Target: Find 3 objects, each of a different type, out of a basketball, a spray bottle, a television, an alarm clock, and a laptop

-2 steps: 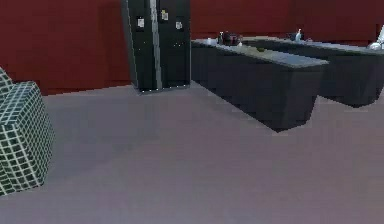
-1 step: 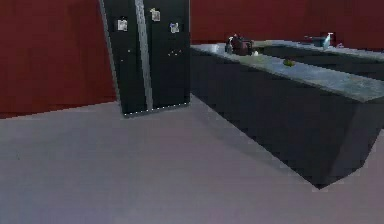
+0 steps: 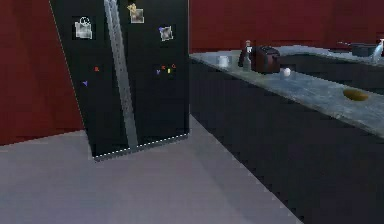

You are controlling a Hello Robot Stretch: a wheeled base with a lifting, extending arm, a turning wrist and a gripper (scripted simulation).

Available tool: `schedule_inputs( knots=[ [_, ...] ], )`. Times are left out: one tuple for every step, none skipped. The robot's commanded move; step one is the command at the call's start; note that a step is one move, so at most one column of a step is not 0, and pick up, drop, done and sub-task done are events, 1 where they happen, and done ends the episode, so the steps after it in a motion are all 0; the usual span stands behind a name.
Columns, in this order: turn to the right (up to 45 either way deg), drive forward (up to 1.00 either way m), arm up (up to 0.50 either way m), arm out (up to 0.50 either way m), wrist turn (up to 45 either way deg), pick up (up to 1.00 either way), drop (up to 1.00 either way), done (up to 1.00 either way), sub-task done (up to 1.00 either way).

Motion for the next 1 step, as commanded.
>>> schedule_inputs(
  knots=[
    [3.0,0.0,0.0,0.0,0.0,0.0,0.0,0.0,0.0]
  ],
)
